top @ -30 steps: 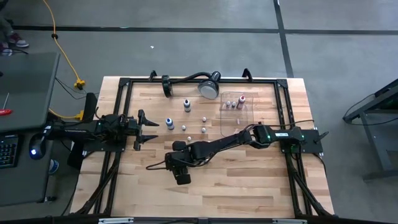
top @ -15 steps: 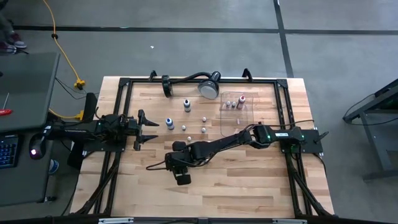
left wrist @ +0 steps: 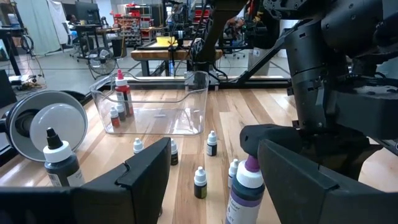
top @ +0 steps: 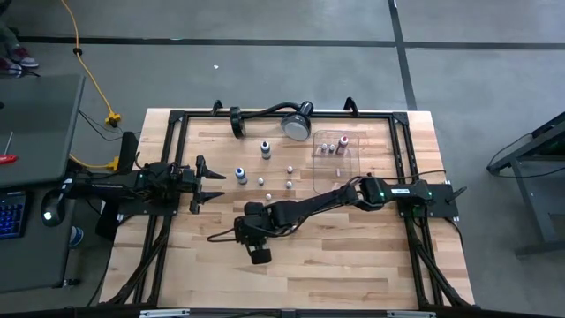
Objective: Pick & Place food coloring
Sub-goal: Put the small blue food coloring bottle into the transparent bin
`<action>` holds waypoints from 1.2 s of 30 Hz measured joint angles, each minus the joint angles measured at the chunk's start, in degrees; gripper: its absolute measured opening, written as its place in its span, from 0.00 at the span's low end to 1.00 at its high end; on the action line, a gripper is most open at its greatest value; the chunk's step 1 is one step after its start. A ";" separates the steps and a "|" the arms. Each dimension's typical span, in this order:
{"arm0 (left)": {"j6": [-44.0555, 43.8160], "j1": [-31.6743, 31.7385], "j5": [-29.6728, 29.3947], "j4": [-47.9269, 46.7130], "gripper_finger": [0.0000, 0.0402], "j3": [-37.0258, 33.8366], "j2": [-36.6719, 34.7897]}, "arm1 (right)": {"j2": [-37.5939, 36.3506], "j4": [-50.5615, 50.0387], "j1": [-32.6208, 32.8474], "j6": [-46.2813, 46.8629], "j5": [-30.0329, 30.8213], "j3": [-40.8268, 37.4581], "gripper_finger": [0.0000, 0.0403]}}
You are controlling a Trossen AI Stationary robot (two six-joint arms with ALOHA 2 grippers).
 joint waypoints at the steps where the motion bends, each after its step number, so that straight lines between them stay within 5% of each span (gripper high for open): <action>1: 0.00 0.02 -0.01 0.00 0.59 0.00 0.00 | 0.00 0.00 0.00 0.00 0.00 0.00 0.01; 36: 0.00 0.01 -0.01 0.00 0.59 0.00 -0.01 | 0.35 -4.61 2.97 1.22 -0.20 5.29 0.00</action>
